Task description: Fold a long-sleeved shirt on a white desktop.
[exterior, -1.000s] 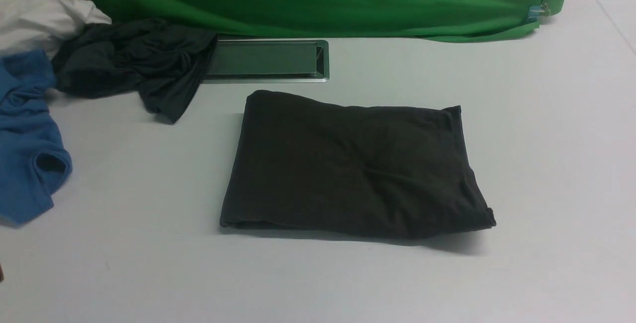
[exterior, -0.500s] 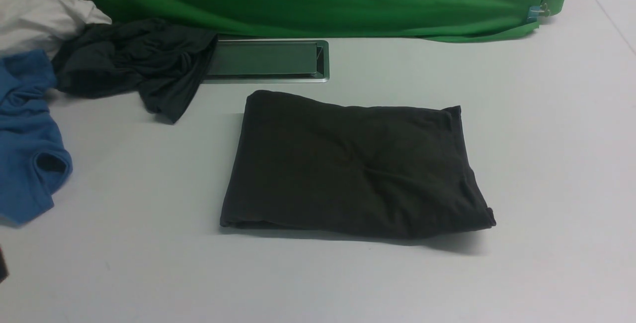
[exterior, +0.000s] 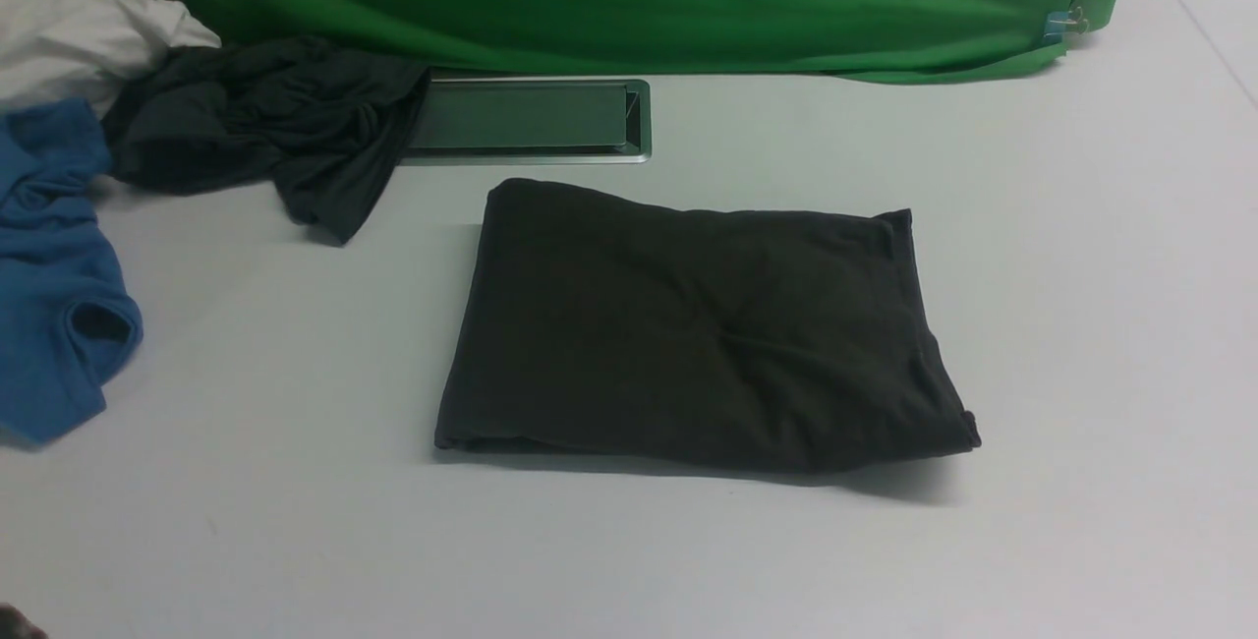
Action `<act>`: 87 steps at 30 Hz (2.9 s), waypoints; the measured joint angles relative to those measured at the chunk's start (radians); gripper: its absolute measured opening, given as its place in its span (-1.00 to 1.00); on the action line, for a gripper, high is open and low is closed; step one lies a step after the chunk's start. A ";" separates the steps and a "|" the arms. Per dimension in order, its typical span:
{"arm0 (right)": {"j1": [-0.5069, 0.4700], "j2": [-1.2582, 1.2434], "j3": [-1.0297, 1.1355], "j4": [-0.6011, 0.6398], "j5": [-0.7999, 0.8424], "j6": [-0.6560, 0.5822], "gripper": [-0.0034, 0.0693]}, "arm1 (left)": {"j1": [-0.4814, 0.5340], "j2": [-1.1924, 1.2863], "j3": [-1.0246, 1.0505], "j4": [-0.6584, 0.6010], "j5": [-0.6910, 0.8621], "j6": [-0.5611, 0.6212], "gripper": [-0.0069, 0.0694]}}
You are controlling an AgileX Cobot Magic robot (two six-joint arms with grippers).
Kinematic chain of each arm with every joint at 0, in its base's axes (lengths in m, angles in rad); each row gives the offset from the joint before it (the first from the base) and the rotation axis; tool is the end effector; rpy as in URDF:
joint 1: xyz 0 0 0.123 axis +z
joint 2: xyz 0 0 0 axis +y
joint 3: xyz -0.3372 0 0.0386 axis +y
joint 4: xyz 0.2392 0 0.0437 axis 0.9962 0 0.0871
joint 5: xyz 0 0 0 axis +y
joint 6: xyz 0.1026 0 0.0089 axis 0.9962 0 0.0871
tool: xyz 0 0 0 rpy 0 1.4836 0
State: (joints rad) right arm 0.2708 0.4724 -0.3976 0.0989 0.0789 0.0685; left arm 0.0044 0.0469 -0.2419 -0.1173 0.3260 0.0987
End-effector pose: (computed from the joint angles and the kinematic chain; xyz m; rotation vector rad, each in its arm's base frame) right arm 0.0594 0.0173 0.3296 -0.0914 1.6453 0.3413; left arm -0.0060 -0.0039 0.2622 0.0154 1.6125 -0.0365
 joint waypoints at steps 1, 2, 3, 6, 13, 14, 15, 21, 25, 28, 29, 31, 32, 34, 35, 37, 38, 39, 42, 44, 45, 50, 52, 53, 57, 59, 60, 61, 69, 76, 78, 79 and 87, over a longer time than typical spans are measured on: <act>0.000 0.000 0.000 0.000 0.000 0.000 -0.49 | 0.015 -0.029 0.068 0.027 -0.010 0.000 -0.77; 0.000 0.000 0.000 0.000 0.000 0.000 -0.49 | 0.027 -0.040 0.114 0.055 -0.014 0.000 -0.77; 0.000 0.000 0.000 0.000 0.000 0.000 -0.48 | 0.030 -0.041 0.131 0.060 -0.017 0.000 -0.77; 0.000 0.000 0.000 0.000 0.003 0.000 -0.47 | 0.042 -0.044 0.237 0.095 -0.010 0.000 -0.77; 0.000 0.000 0.000 0.000 0.003 0.000 -0.43 | 0.042 -0.049 0.249 0.098 -0.147 0.001 -0.76; 0.000 0.000 0.000 0.000 0.003 0.000 -0.42 | 0.042 -0.049 0.249 0.098 -0.152 0.001 -0.76; 0.000 0.000 0.000 0.000 0.003 0.000 -0.41 | 0.042 -0.049 0.249 0.096 -0.154 0.001 -0.76; 0.000 0.000 0.000 0.000 0.003 0.000 -0.38 | 0.042 -0.049 0.249 0.095 -0.158 0.001 -0.76; 0.000 0.000 0.000 0.000 0.003 0.000 -0.35 | 0.042 -0.049 0.249 0.095 -0.158 0.001 -0.76; 0.000 0.000 0.000 0.000 0.003 0.000 -0.33 | 0.042 -0.049 0.249 0.095 -0.158 0.001 -0.76; 0.000 0.000 0.000 0.000 0.003 0.000 -0.32 | 0.042 -0.049 0.249 0.095 -0.158 0.001 -0.76; 0.000 0.000 0.000 0.000 0.003 0.000 -0.29 | 0.042 -0.049 0.249 0.095 -0.159 0.001 -0.76; 0.000 -0.003 0.000 0.000 0.003 0.000 -0.28 | 0.043 -0.049 0.249 0.095 -0.159 0.001 -0.76; 0.000 -0.015 0.000 0.000 0.003 0.000 -0.26 | 0.043 -0.049 0.249 0.095 -0.159 0.001 -0.76; -0.001 -0.024 0.000 0.000 0.003 0.000 -0.26 | 0.043 -0.049 0.249 0.095 -0.159 0.001 -0.76; -0.012 -0.042 0.000 0.000 0.003 0.000 -0.25 | 0.043 -0.049 0.249 0.095 -0.159 0.001 -0.76; -0.023 -0.052 0.000 0.000 0.003 0.000 -0.25 | 0.043 -0.049 0.249 0.095 -0.159 0.001 -0.76; -0.025 -0.052 0.000 0.000 0.003 0.000 -0.25 | 0.043 -0.049 0.249 0.095 -0.159 0.001 -0.76; -0.072 -0.099 0.000 0.000 0.003 0.000 -0.25 | 0.043 -0.049 0.249 0.095 -0.159 0.001 -0.76; -0.086 -0.118 0.000 0.000 0.003 0.000 -0.25 | 0.043 -0.049 0.249 0.095 -0.159 0.001 -0.76; -0.094 -0.130 0.000 0.000 0.003 0.000 -0.25 | 0.043 -0.049 0.249 0.095 -0.159 0.001 -0.76; -0.106 -0.156 0.000 0.000 0.003 -0.002 -0.25 | 0.043 -0.049 0.249 0.095 -0.160 0.001 -0.76; -0.107 -0.161 0.000 0.000 0.004 -0.027 -0.25 | 0.043 -0.049 0.249 0.095 -0.161 0.001 -0.76; -0.108 -0.163 0.000 0.000 0.004 -0.048 -0.25 | 0.043 -0.049 0.249 0.095 -0.161 0.001 -0.76; -0.124 -0.178 0.016 0.000 0.005 -0.135 -0.25 | 0.043 -0.049 0.249 0.095 -0.161 0.001 -0.76; -0.148 -0.191 0.046 0.000 0.005 -0.133 -0.25 | 0.043 -0.049 0.249 0.095 -0.161 0.001 -0.76; -0.157 -0.196 0.069 0.000 0.005 -0.126 -0.25 | 0.043 -0.049 0.249 0.095 -0.161 0.001 -0.76; -0.160 -0.198 0.069 0.000 0.005 -0.126 -0.25 | 0.043 -0.049 0.249 0.095 -0.161 0.001 -0.76; -0.233 -0.334 0.369 0.000 0.023 -0.087 -0.25 | 0.043 -0.049 0.249 0.095 -0.161 0.001 -0.76; -0.233 -0.467 0.407 0.014 0.213 -0.059 -0.25 | 0.043 -0.050 0.249 0.096 -0.164 0.001 -0.76; -0.233 -0.469 0.407 0.015 0.224 -0.055 -0.25 | 0.043 -0.050 0.249 0.098 -0.161 0.002 -0.76; -0.233 -0.472 0.407 0.015 0.224 -0.055 -0.25 | 0.043 -0.050 0.249 0.098 -0.162 0.003 -0.76; -0.233 -0.474 0.407 0.016 0.225 -0.054 -0.25 | 0.043 -0.050 0.249 0.098 -0.162 0.003 -0.76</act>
State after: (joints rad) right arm 0.0380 -0.0013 0.0090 0.1149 0.3040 0.0148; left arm 0.0475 -0.0029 0.0075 -0.0191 0.1638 0.1017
